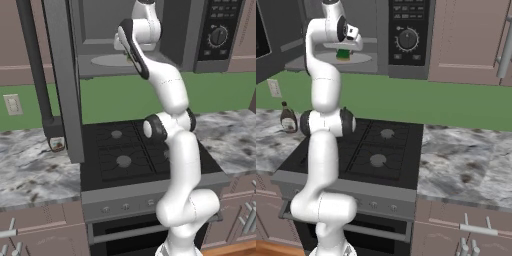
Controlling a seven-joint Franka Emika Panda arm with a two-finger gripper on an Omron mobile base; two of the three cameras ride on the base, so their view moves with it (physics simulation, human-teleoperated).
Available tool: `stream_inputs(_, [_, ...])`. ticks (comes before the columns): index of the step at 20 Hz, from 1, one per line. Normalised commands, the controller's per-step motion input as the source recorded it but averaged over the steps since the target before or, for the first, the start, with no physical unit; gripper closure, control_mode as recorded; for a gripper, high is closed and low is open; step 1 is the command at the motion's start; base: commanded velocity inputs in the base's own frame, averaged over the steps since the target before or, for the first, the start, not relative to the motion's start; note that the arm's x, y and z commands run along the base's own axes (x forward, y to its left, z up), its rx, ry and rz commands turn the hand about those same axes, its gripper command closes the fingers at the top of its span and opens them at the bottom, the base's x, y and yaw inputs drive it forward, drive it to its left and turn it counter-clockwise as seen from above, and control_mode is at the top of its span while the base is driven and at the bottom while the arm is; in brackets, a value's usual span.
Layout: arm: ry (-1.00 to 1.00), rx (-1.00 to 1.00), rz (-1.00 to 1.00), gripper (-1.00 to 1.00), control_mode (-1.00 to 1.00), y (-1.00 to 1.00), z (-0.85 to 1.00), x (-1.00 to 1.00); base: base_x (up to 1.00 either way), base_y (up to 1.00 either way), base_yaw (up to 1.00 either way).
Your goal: Place the sponge inside the microwave to prepare for sanitizing.
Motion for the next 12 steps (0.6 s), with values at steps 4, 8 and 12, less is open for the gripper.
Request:
stream_inputs(4, [0.0,0.0,0.0,1.0,-1.0,0.08,-0.02,0.04,0.0,0.0,0.0])
stream_inputs(8, [0.0,0.0,0.0,-1.0,-1.0,0.12,0.0,0.0,0.0,0.0,0.0])
stream_inputs(12, [0.0,0.0,0.0,-1.0,-1.0,0.04,0.0,0.0,0.0,0.0,0.0])
